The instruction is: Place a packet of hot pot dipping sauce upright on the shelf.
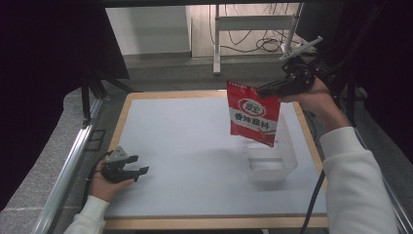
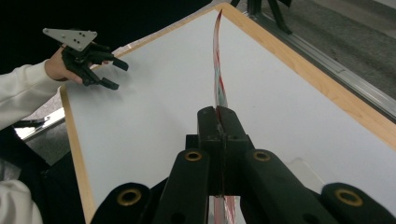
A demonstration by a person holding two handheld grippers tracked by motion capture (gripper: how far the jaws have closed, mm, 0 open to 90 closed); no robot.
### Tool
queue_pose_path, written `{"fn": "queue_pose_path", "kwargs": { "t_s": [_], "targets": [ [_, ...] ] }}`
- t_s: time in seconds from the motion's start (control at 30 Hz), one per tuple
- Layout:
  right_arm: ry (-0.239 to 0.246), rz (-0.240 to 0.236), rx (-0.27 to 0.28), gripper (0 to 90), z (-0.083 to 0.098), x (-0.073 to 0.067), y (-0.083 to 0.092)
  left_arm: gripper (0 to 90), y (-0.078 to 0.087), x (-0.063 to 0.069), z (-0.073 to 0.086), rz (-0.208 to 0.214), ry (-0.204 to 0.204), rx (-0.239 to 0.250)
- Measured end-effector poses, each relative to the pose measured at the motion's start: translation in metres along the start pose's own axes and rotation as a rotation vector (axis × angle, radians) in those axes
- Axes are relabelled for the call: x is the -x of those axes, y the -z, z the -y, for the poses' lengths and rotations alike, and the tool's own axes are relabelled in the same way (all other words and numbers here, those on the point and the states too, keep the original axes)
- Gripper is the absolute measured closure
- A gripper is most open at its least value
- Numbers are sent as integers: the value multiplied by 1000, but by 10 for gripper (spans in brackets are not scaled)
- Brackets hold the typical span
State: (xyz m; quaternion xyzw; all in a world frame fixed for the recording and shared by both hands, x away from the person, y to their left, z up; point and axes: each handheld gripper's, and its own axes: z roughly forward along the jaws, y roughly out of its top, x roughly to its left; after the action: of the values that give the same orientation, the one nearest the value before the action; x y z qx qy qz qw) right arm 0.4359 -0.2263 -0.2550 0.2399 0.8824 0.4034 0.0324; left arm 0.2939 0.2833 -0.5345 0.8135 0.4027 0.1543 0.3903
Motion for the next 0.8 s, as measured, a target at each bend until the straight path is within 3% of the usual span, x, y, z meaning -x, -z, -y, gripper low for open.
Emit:
{"fn": "queue_pose_path", "kwargs": {
  "t_s": [0.4,0.8],
  "targets": [
    [-47,32,22,892,20,26,26,331,1,0,0,-17,-8,-14],
    [-66,45,7,892,39,47,10,329,0,0,1,-21,-10,-16]
  ]
}}
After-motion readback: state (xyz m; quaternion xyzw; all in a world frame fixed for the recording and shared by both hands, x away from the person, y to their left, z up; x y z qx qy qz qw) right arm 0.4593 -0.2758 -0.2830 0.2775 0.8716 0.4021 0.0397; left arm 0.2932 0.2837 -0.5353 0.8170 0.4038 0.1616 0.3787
